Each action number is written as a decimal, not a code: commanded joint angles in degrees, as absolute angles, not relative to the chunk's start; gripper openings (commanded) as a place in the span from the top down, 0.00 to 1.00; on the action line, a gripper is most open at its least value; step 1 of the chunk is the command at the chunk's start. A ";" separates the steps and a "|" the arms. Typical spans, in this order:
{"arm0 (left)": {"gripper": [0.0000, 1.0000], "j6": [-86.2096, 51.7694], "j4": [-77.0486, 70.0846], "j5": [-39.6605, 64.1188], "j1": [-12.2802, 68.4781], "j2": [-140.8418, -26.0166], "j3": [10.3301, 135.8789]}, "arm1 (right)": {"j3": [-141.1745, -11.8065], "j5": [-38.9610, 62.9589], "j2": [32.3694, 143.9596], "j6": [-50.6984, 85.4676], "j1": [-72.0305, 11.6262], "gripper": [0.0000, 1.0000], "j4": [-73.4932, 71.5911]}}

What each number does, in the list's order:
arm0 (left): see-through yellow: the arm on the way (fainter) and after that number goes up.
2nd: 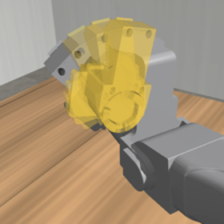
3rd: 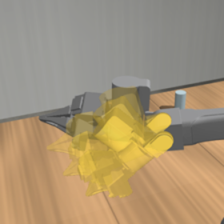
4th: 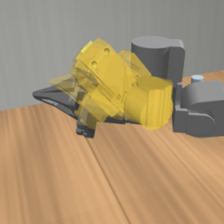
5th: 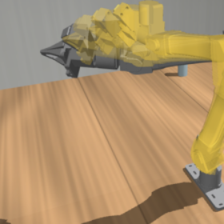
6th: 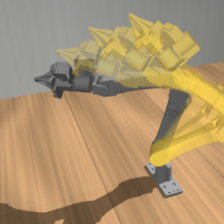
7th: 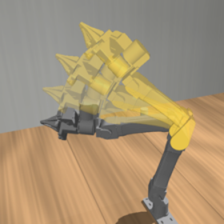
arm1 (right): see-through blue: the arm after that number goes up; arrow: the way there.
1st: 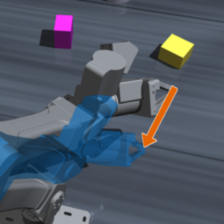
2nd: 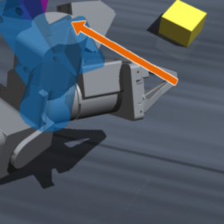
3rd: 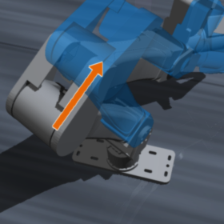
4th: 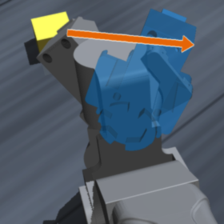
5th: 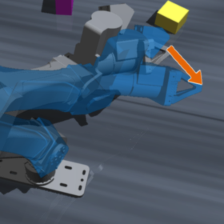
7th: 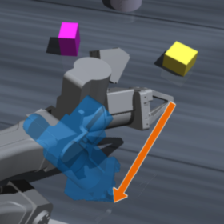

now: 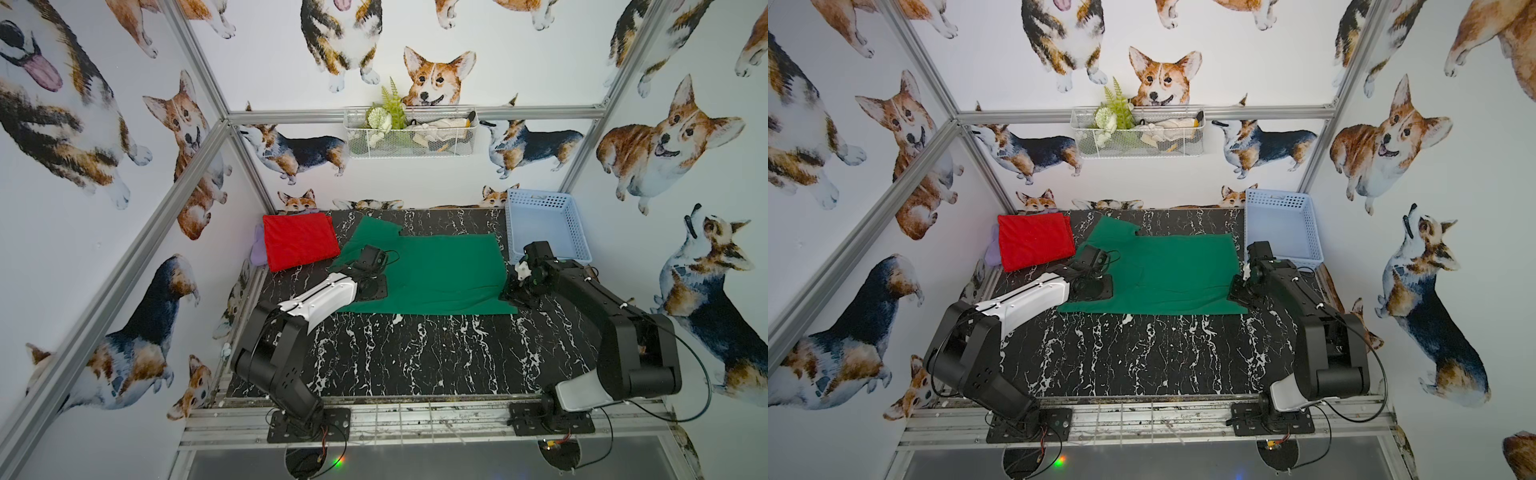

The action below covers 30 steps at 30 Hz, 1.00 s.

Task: Fold and stack t-shirts
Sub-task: Move the T-shirt to the center of the board.

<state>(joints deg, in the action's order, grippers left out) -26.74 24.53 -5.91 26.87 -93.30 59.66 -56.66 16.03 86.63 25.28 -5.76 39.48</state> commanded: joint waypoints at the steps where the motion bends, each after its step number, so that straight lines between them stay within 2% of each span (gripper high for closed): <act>1: 0.67 -26.98 20.11 -6.69 26.17 -96.40 60.11 | -59.39 20.43 90.99 24.95 -6.15 0.60 35.80; 9: 0.71 -23.95 19.59 -5.07 23.12 -108.71 69.42 | -65.74 20.42 99.91 24.70 -6.68 0.61 35.57; 15: 0.72 -23.29 23.17 -6.04 20.54 -113.45 74.16 | -69.83 20.13 104.87 24.65 -6.68 0.63 36.04; 30: 0.75 -24.89 23.10 -6.07 14.55 -117.11 71.63 | -71.03 18.73 107.13 23.83 -6.70 0.63 36.84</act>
<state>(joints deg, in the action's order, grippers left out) -24.23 16.05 -4.29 15.55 -115.66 72.93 -70.87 19.46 106.87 24.36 -6.70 36.29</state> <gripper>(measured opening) 0.251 0.371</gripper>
